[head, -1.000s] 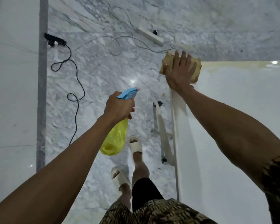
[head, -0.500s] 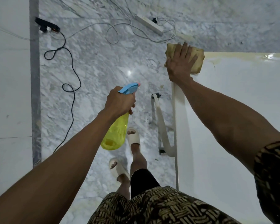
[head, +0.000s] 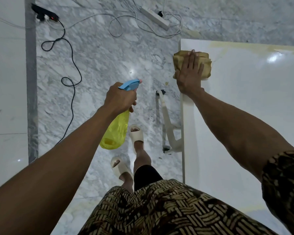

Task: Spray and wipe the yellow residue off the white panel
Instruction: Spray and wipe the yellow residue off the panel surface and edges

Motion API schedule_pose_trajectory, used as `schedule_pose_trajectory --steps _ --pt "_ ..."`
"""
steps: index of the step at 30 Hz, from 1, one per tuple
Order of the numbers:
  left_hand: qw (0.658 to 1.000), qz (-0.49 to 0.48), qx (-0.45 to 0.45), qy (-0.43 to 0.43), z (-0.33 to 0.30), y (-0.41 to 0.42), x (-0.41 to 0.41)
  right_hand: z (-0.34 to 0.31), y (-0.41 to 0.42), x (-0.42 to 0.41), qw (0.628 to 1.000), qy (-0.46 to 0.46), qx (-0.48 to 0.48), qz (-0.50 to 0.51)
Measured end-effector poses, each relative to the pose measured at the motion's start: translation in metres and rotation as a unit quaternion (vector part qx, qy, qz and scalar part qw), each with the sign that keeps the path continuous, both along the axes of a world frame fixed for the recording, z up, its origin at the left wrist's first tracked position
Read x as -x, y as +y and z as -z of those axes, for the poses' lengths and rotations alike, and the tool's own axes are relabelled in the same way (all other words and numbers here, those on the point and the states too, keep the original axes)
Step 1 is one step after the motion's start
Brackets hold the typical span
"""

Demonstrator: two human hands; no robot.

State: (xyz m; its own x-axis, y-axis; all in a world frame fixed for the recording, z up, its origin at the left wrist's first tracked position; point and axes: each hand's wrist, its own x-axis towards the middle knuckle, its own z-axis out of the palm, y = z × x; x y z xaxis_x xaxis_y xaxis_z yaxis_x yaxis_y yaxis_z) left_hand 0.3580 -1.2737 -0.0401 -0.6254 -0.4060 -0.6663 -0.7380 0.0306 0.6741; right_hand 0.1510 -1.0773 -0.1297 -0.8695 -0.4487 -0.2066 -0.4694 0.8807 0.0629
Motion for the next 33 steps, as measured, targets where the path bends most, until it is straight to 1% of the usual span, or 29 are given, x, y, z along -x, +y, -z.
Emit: schedule_pose_trajectory --steps 6,13,21,27,33 --pt "1.000 0.016 0.019 0.001 -0.006 0.018 -0.033 0.003 0.035 -0.060 1.000 0.002 -0.002 0.011" --pt "0.998 0.048 0.026 -0.003 -0.013 0.064 -0.088 0.003 0.089 -0.140 1.000 -0.004 0.010 0.007" --pt "0.997 0.081 0.005 0.017 -0.013 0.129 -0.161 0.005 0.147 -0.235 0.999 -0.022 0.017 0.034" --pt "0.994 0.109 -0.006 0.005 -0.011 0.167 -0.202 0.001 0.176 -0.287 0.999 -0.016 0.004 0.038" --pt "0.993 0.114 -0.003 0.006 -0.009 0.199 -0.234 -0.003 0.201 -0.330 0.999 -0.008 0.004 0.032"
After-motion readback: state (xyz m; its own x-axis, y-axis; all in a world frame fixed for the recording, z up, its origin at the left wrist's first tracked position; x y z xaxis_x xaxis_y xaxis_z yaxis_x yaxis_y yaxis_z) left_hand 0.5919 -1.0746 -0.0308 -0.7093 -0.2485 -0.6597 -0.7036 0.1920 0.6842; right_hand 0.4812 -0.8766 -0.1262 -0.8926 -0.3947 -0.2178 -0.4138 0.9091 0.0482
